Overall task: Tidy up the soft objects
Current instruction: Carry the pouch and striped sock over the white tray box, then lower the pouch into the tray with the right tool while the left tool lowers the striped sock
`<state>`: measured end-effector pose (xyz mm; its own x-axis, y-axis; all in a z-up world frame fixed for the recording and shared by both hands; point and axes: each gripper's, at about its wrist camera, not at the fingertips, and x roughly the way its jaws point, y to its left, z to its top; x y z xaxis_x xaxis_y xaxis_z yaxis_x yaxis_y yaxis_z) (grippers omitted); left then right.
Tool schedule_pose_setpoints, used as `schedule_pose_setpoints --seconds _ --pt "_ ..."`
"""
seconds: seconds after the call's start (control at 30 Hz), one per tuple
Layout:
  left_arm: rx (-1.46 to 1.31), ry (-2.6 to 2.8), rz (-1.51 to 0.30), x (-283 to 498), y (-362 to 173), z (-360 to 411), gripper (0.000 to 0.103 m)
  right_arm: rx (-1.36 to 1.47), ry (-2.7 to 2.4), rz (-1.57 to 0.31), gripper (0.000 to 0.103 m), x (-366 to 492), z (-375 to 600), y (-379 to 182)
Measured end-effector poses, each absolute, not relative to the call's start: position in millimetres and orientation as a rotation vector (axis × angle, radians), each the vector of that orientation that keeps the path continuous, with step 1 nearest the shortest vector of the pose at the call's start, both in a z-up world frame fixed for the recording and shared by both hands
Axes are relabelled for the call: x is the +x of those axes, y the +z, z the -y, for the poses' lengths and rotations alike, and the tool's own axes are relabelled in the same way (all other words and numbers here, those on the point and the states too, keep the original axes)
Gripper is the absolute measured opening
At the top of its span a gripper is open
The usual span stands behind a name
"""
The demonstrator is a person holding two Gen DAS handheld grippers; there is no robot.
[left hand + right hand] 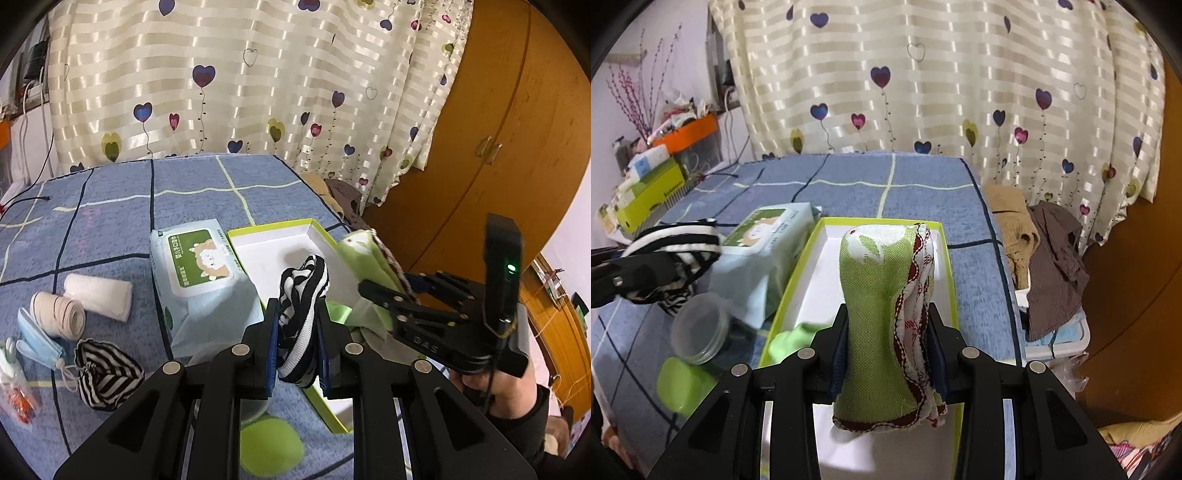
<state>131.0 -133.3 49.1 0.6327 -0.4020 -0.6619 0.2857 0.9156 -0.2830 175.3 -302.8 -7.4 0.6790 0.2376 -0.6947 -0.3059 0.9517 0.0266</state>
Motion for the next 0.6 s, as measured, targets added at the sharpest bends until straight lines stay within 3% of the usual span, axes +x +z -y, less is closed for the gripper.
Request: schedule_pose_setpoints --seconds 0.2,0.37,0.6 --pt "-0.147 -0.379 -0.812 146 45 140 0.018 -0.091 0.331 -0.817 0.038 209 300 -25" --pt "-0.137 -0.359 -0.843 159 40 146 0.018 -0.083 0.347 -0.836 0.046 223 300 -34" --pt "-0.119 -0.347 -0.874 175 34 158 0.018 -0.04 0.313 -0.758 0.048 206 321 -11"
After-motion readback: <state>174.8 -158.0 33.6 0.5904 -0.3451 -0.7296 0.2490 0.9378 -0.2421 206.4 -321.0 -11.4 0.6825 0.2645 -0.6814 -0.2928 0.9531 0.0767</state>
